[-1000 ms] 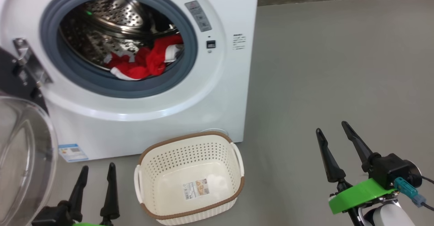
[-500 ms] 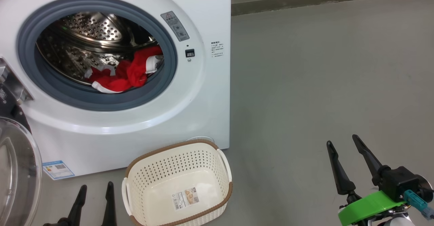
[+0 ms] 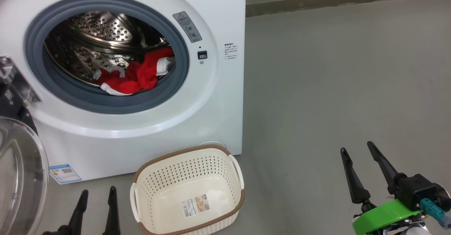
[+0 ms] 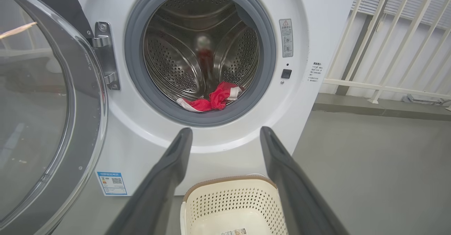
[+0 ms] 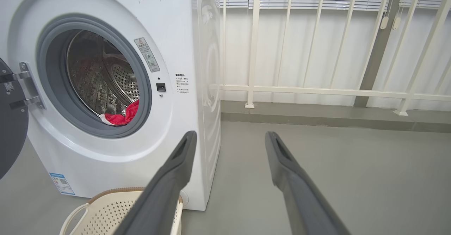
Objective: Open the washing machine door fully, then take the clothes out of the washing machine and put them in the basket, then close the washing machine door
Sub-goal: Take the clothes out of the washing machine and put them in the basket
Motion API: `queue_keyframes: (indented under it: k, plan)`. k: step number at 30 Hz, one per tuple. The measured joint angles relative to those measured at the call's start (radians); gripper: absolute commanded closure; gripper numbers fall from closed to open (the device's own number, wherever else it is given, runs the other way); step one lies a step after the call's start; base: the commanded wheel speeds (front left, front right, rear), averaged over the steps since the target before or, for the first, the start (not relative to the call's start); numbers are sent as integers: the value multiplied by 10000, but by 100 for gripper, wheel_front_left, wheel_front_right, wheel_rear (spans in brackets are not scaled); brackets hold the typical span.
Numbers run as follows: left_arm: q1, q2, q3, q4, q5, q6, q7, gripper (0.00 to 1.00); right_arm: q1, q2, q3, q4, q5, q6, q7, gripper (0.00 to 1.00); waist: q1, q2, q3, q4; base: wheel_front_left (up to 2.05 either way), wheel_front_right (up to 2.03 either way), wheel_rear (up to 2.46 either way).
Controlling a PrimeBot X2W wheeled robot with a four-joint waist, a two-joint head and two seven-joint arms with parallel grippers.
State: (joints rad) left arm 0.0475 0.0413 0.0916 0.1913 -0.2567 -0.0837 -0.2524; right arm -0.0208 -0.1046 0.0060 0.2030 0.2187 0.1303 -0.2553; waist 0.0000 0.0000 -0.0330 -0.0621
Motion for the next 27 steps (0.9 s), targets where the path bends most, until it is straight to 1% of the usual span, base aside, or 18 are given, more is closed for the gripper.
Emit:
queue_keyframes:
  k: [3,5,10,14,19,25,27]
  plan:
    - [0,0,-21,0,8,59,0,0,1,0,-4,8,0,0,0,0,0,0,8,38,9,-12,3]
    - [0,-6,-8,0,6,184,0,0,3,0,-10,8,0,0,0,0,0,0,28,49,43,-43,0]
    - [0,-6,-13,0,6,309,0,0,3,2,-12,8,-2,0,0,0,0,0,81,52,90,-90,0]
    - [0,-6,-25,2,2,351,0,0,4,-2,0,15,-2,0,0,0,0,0,90,42,151,-151,0]
    - [-2,-8,-46,-13,-98,403,0,0,3,-13,19,46,-2,0,0,0,0,0,107,19,205,-205,0]
    - [-12,-8,-63,-299,-194,215,-2,0,3,-25,17,46,-2,0,0,0,0,0,158,51,177,-177,0]
    - [-12,-8,-65,-295,-194,215,-2,0,2,-33,17,50,-2,0,0,0,0,0,178,64,122,-122,0]
